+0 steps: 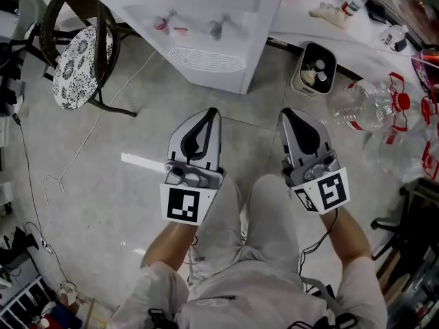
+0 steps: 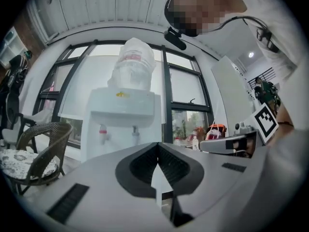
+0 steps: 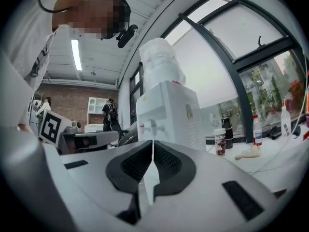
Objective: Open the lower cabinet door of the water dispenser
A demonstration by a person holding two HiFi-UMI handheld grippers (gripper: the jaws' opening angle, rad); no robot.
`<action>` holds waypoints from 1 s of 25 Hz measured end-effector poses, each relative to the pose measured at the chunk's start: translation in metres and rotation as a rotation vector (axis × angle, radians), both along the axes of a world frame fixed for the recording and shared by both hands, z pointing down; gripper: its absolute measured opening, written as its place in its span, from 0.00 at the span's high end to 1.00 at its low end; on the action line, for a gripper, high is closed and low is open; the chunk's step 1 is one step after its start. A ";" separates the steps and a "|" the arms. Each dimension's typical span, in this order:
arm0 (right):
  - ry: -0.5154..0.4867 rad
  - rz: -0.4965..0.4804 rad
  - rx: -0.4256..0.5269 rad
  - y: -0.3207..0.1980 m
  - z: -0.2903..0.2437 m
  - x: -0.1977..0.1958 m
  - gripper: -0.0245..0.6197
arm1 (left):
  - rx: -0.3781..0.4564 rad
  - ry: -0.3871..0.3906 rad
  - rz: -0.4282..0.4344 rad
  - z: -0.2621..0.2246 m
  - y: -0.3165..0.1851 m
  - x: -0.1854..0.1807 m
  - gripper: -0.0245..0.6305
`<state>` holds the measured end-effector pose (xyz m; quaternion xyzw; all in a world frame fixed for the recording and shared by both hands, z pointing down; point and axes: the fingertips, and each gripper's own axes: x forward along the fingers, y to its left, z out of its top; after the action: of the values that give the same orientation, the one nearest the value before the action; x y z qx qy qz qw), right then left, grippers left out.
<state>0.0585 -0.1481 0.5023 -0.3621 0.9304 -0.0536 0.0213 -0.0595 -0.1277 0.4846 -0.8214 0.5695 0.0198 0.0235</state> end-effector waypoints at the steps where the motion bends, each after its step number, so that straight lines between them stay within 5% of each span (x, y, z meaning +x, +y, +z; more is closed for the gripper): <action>1: -0.001 -0.005 0.004 -0.005 0.018 -0.004 0.93 | 0.006 -0.003 0.011 0.017 -0.006 0.001 0.96; 10: -0.013 -0.041 0.000 -0.045 0.153 -0.021 0.93 | 0.045 -0.005 0.073 0.134 -0.044 0.005 0.96; 25: 0.004 -0.051 0.012 -0.091 0.249 -0.046 0.93 | 0.058 -0.045 0.143 0.222 -0.086 0.029 0.96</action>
<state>0.0123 -0.2394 0.7511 -0.3380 0.9397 -0.0480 0.0203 -0.0304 -0.2132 0.7067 -0.8591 0.5081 0.0193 0.0585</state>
